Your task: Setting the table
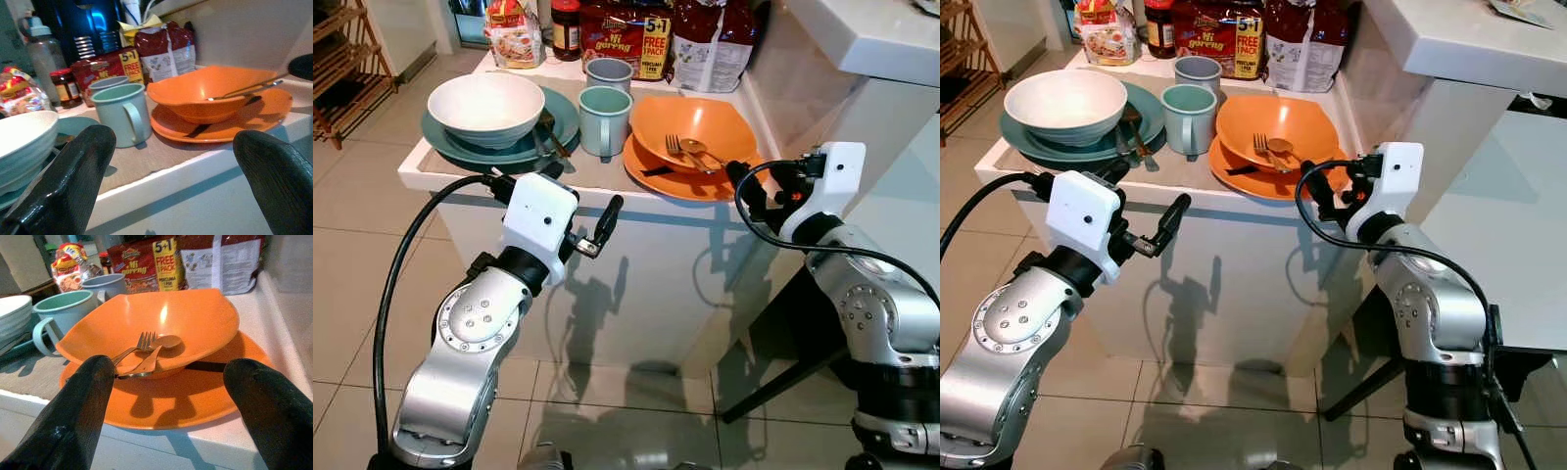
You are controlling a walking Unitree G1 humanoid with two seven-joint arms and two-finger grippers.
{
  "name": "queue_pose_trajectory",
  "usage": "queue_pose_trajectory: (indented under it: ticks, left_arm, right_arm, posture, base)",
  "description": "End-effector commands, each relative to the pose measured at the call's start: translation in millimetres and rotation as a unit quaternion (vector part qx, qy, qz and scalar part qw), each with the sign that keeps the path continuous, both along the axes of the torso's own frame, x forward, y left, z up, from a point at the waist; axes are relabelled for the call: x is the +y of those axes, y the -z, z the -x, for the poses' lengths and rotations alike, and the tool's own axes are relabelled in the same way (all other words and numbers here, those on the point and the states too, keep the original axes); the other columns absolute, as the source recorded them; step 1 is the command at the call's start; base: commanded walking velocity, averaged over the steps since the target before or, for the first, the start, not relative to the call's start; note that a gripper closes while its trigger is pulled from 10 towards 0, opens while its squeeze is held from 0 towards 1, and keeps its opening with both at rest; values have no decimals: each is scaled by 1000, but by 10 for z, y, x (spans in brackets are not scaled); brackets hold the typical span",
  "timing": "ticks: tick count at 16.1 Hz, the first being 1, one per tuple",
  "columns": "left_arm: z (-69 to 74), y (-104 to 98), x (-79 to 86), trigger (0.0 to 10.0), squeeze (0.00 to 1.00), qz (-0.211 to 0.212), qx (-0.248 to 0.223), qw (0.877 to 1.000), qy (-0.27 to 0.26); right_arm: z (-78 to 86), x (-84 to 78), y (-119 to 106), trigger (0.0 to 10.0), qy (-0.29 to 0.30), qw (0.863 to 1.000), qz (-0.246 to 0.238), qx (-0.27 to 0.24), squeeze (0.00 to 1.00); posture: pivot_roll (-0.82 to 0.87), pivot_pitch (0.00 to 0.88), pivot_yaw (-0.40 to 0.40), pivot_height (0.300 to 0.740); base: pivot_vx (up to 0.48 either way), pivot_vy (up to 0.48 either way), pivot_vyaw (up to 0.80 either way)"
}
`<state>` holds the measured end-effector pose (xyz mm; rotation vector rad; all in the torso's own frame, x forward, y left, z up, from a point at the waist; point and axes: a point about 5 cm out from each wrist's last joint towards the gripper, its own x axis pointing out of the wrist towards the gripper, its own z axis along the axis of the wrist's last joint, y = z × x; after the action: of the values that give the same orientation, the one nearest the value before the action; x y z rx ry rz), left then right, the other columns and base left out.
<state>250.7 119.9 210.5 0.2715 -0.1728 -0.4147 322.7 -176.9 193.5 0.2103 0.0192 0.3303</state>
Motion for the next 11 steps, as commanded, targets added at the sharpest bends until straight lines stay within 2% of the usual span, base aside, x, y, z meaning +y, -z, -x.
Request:
queue_pose_trajectory:
  ticks: [1, 3, 7, 9, 11]
  left_arm:
    - [34, 11, -62, 10000, 0, 2, 7, 1000, 21]
    - [71, 40, -175, 10000, 0, 5, 27, 997, 69]
    - [75, 36, -209, 10000, 0, 4, 25, 997, 71]
    - [87, 29, -209, 10000, 0, 1, 27, 997, 77]
    - [90, 31, -204, 10000, 0, 0, 29, 997, 78]
  right_arm:
    - [-23, -39, -55, 10000, 0, 1000, 3, -16, 0]
    - [-114, -28, -109, 10000, -19, 999, -4, -44, 0]
    - [-203, -5, -84, 10000, -10, 998, 32, -62, 0]
    - [-261, -17, -57, 10000, 5, 994, 81, -75, 0]
    - [-271, -15, -40, 10000, 2, 994, 80, -75, 0]
  posture:
    - [49, 61, -102, 740]
    - [53, 56, -91, 740]
    - [58, 53, -82, 740]
    - [61, 54, -82, 740]
    - [61, 57, -82, 740]
  base:
    - [0, 0, 0]
    - [0, 0, 0]
    - [0, 0, 0]
    - [0, 0, 0]
    - [0, 0, 0]
